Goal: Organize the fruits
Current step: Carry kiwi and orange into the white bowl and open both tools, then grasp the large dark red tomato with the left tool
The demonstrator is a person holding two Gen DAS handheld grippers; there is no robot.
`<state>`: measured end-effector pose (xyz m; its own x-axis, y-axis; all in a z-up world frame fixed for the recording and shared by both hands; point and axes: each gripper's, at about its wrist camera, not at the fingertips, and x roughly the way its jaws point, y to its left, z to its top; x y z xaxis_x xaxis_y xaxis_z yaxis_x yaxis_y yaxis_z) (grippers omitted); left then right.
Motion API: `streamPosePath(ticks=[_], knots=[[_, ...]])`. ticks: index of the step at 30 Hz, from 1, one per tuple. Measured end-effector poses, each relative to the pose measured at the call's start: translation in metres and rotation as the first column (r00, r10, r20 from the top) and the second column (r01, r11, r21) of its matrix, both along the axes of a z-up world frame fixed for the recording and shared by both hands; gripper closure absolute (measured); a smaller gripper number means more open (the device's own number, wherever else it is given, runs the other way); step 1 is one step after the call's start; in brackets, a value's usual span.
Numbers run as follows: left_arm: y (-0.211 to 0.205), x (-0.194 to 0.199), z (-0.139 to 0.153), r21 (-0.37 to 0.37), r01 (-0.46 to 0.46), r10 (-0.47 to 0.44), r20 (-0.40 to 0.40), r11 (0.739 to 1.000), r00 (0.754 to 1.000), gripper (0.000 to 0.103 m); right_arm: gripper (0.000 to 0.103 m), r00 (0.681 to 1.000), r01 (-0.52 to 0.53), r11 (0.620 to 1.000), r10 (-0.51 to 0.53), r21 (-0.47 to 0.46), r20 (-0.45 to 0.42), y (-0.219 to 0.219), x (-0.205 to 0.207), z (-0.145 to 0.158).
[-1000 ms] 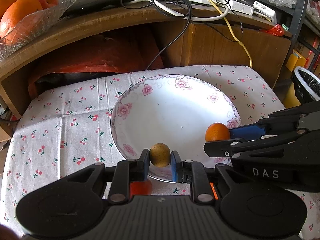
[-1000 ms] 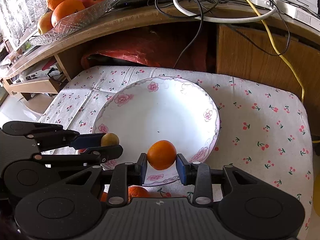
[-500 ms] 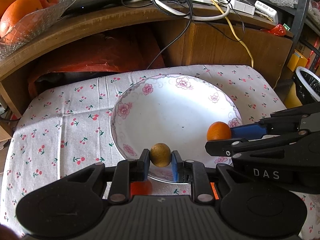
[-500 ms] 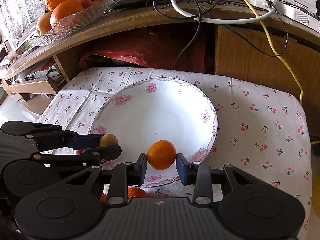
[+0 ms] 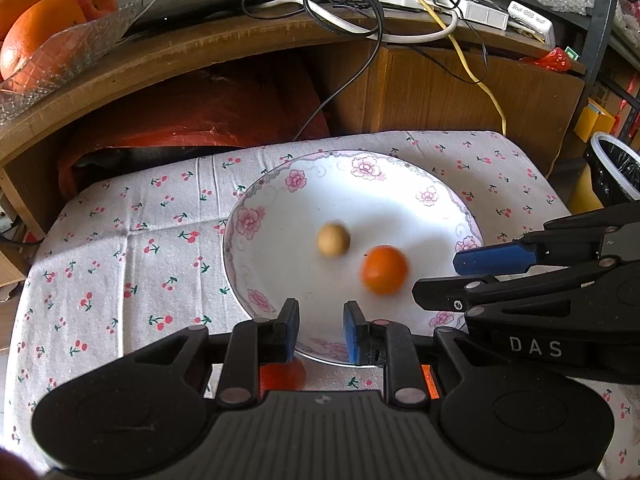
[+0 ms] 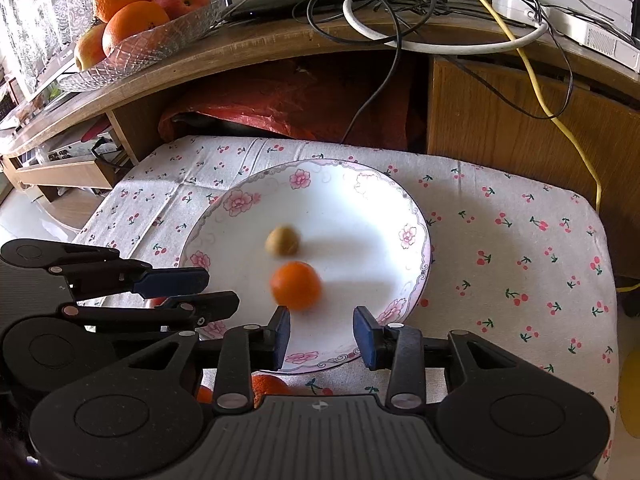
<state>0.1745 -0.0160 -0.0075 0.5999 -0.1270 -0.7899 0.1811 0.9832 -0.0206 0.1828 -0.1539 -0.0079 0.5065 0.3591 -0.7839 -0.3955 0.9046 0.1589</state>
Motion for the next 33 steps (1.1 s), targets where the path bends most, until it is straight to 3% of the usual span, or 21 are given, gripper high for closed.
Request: streamPosePath(ticks=[11, 25, 33], knots=[[0.006, -0.009, 0.011, -0.006, 0.005, -0.005, 0.028, 1.000, 1.000, 0.069, 0.065, 1.000, -0.006, 1.000, 0.006, 0.009, 0.029, 0.001, -0.009, 0.010], [0.026, -0.036, 0.021, -0.004, 0.053, -0.053, 0.062, 0.999, 0.997, 0.062, 0.060, 0.995, -0.095, 0.995, 0.096, -0.028, 0.035, 0.012, -0.034, 0.016], [0.033, -0.046, 0.010, 0.024, 0.069, -0.069, 0.037, 0.997, 0.997, 0.061, 0.060, 0.993, -0.115, 0.993, 0.116, -0.025, 0.034, 0.009, -0.046, 0.020]])
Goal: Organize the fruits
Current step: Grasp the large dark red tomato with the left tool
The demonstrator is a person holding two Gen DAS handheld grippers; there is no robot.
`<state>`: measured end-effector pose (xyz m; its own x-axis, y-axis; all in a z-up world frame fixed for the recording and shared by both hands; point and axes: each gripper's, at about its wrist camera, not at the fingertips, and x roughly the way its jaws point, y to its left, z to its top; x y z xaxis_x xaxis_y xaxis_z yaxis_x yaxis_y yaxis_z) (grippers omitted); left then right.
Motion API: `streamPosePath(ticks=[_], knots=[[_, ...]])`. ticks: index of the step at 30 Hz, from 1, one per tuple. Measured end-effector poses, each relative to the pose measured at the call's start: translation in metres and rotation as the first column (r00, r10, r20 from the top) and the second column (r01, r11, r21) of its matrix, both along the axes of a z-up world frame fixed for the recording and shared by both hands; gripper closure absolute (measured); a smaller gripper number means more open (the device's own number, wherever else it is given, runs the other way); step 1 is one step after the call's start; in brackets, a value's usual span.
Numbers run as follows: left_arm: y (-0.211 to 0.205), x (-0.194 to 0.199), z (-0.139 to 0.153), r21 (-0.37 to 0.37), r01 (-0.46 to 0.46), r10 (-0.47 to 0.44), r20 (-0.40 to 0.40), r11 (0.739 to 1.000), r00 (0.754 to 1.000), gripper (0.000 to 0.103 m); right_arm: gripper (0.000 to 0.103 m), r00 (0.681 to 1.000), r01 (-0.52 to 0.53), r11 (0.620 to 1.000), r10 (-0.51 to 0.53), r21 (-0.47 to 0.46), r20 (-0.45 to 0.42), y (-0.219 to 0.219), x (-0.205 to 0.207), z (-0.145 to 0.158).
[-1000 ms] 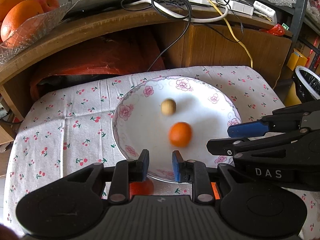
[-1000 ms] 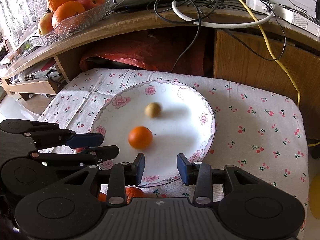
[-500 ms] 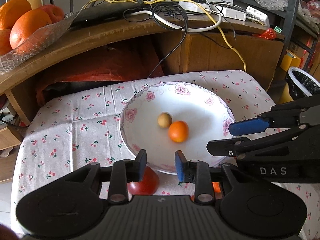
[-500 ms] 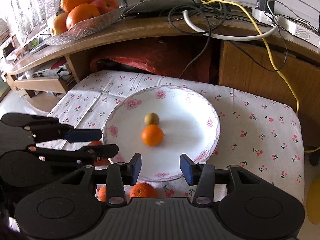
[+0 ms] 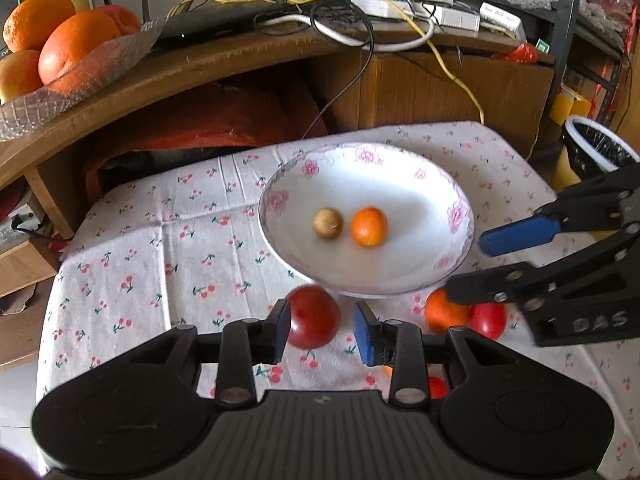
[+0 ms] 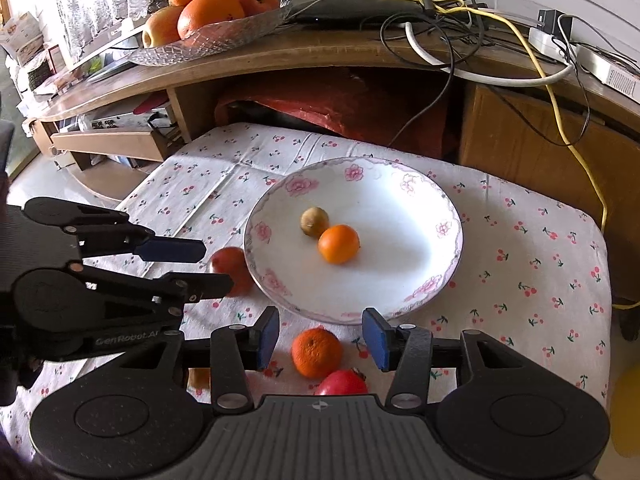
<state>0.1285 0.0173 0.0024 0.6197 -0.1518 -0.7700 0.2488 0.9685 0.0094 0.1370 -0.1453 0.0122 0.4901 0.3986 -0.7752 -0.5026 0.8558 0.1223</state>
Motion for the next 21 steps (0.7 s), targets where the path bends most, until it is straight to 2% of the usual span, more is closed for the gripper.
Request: streamPosePath(ticks=[7, 12, 21], knots=[[0.003, 0.006, -0.011, 0.004, -0.002, 0.002, -0.019, 1.000, 1.000, 0.061, 0.060, 1.000, -0.003, 1.000, 0.003, -0.005, -0.025, -0.005, -0.005, -0.006], [0.000, 0.011, -0.017, 0.020, 0.010, -0.010, -0.018, 1.000, 1.000, 0.051, 0.059, 0.999, 0.003, 1.000, -0.003, -0.001, -0.044, -0.012, -0.006, -0.008], [-0.004, 0.018, -0.026, 0.050, 0.024, -0.022, -0.027, 0.998, 0.999, 0.050, 0.059, 0.996, -0.006, 1.000, 0.005, -0.017, -0.085, -0.015, -0.007, -0.019]])
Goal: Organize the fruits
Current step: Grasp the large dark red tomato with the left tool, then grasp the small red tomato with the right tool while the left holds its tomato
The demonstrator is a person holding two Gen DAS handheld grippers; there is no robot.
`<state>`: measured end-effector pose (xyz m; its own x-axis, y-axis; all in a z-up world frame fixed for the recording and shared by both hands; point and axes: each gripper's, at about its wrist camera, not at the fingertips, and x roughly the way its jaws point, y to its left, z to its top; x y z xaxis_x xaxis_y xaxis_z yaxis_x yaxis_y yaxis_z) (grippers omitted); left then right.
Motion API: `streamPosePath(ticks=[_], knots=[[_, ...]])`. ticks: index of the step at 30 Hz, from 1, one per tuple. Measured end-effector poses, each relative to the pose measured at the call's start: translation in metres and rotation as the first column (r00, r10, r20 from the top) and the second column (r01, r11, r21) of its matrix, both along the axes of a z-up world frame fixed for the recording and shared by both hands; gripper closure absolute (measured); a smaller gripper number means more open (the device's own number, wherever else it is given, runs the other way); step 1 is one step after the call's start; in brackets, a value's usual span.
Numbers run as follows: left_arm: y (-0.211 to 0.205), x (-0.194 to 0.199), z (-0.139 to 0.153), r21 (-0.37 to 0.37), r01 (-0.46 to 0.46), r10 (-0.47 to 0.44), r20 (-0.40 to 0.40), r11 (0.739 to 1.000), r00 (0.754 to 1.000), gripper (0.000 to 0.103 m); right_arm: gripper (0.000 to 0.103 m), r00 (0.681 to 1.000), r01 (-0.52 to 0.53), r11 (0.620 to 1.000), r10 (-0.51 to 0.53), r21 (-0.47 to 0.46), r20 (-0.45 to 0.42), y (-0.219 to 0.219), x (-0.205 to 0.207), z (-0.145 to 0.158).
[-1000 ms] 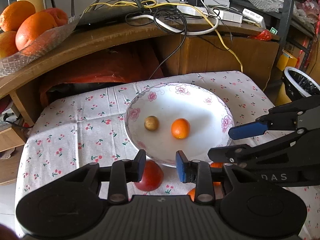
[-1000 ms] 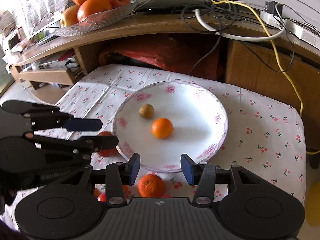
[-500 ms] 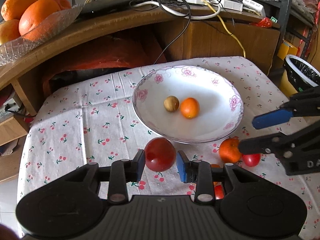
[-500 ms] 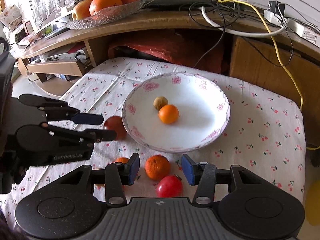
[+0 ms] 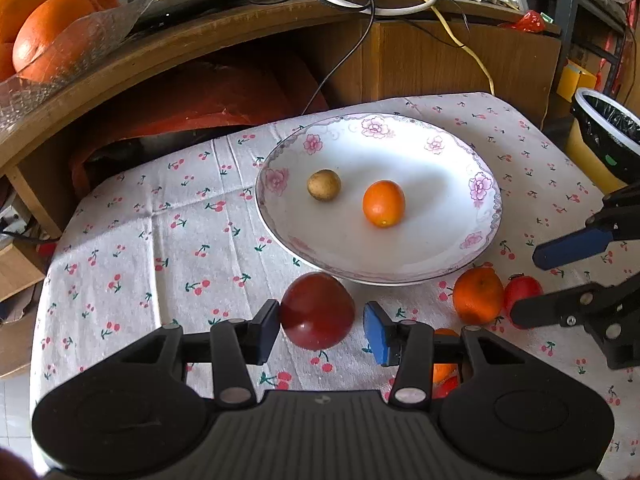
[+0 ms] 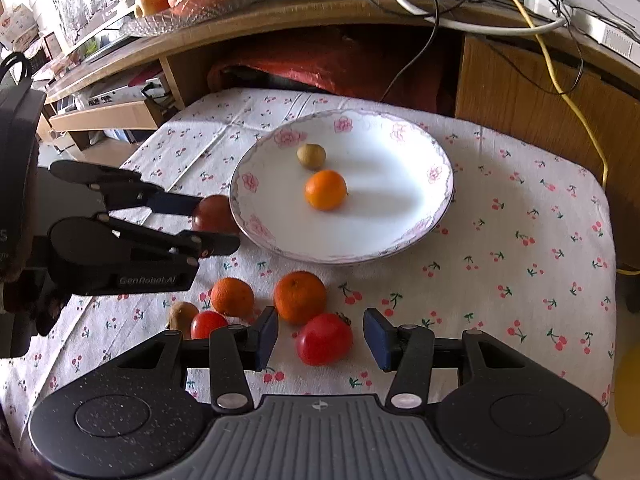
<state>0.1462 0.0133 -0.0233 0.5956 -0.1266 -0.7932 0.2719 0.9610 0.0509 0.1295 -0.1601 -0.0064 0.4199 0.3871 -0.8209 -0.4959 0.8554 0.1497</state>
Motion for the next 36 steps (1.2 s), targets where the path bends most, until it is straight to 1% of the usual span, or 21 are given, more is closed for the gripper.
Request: streamPosePath(ticks=[4, 8, 11, 18, 23, 30, 36], knots=[[0.000, 0.002, -0.003, 0.001, -0.001, 0.001, -0.005, 1.000, 1.000, 0.050, 0.059, 1.000, -0.015, 1.000, 0.015, 0.004, -0.016, 0.002, -0.001, -0.005], [0.000, 0.005, -0.008, 0.003, -0.005, 0.005, -0.024, 1.000, 1.000, 0.050, 0.058, 1.000, -0.027, 0.999, 0.027, -0.017, -0.013, 0.006, 0.000, -0.010], [0.000, 0.007, -0.008, -0.003, -0.010, 0.010, -0.020, 1.000, 1.000, 0.050, 0.057, 1.000, -0.024, 1.000, 0.024, -0.010, -0.007, 0.008, 0.003, -0.011], [0.001, 0.005, -0.008, -0.003, -0.001, 0.001, -0.013, 1.000, 1.000, 0.050, 0.057, 0.999, -0.038, 0.999, 0.038, -0.039, -0.003, 0.009, 0.004, -0.015], [0.004, 0.006, -0.008, -0.016, -0.010, 0.010, -0.008, 1.000, 1.000, 0.054, 0.058, 0.999, -0.044, 0.998, 0.042, -0.050, -0.024, 0.008, 0.004, -0.019], [0.005, 0.005, -0.007, -0.018, -0.008, 0.008, -0.007, 1.000, 1.000, 0.055, 0.075, 0.999, -0.017, 0.998, 0.015, -0.054, -0.031, 0.004, 0.006, -0.017], [0.003, 0.005, -0.008, -0.012, -0.008, 0.008, -0.008, 1.000, 1.000, 0.055, 0.076, 0.999, -0.005, 0.999, 0.003, -0.051, -0.036, 0.003, 0.006, -0.017]])
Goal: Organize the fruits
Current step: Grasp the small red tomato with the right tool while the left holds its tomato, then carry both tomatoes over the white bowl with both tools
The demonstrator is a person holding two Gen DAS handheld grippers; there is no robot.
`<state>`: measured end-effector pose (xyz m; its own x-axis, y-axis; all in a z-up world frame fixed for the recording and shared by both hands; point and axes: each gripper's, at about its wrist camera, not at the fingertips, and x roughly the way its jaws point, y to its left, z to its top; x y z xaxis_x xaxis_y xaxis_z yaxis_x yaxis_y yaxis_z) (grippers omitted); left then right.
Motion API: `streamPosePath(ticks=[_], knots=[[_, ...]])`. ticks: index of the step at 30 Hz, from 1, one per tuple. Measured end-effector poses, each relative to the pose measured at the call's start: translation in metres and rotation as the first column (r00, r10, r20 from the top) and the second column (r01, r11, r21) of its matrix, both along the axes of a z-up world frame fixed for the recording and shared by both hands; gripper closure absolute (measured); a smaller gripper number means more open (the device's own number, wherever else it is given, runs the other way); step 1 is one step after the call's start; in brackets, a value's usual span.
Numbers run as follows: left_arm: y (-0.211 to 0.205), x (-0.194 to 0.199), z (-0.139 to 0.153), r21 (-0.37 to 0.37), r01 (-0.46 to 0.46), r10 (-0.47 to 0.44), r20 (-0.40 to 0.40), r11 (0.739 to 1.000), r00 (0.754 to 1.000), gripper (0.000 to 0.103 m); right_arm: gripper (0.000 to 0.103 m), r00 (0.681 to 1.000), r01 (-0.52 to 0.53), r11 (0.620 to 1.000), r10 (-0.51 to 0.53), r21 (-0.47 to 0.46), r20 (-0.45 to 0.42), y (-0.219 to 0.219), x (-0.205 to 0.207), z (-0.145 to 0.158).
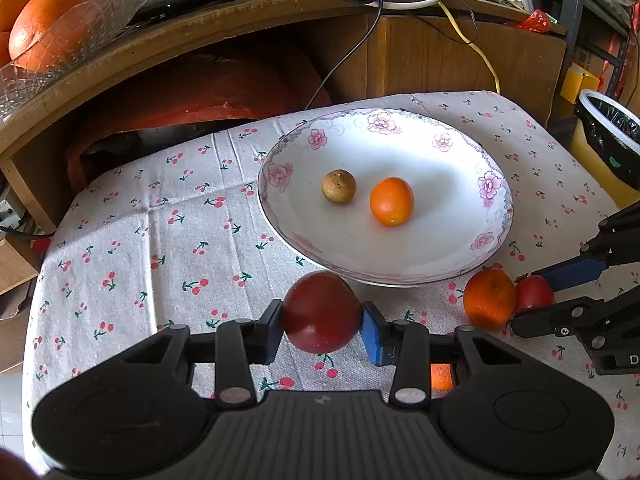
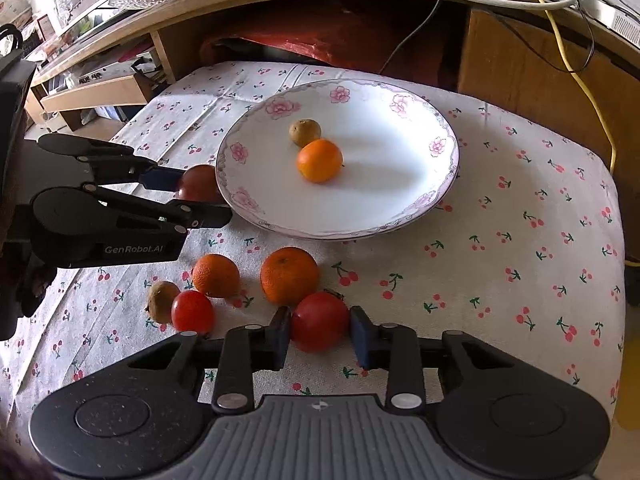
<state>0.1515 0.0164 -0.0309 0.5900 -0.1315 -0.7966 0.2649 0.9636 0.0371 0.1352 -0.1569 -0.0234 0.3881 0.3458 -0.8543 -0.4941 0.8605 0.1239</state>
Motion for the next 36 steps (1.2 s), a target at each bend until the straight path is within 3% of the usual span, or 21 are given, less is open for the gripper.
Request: streamPosePath(ticks=[20, 36], knots=[[0.000, 0.003, -0.002, -0.021, -0.009, 0.008, -0.019, 1.000, 1.000, 0.055, 0.074, 1.000, -0.010, 0.999, 0.010, -0.034, 0.003, 0.008, 0.002, -0.001], [-0.001, -0.006, 0.009, 0.006, 0.011, -0.010, -0.020, 1.000, 1.000, 0.056, 0.077, 1.000, -0.003, 0.998, 0.004, -0.056, 0.007, 0.006, 0.001, 0.006]])
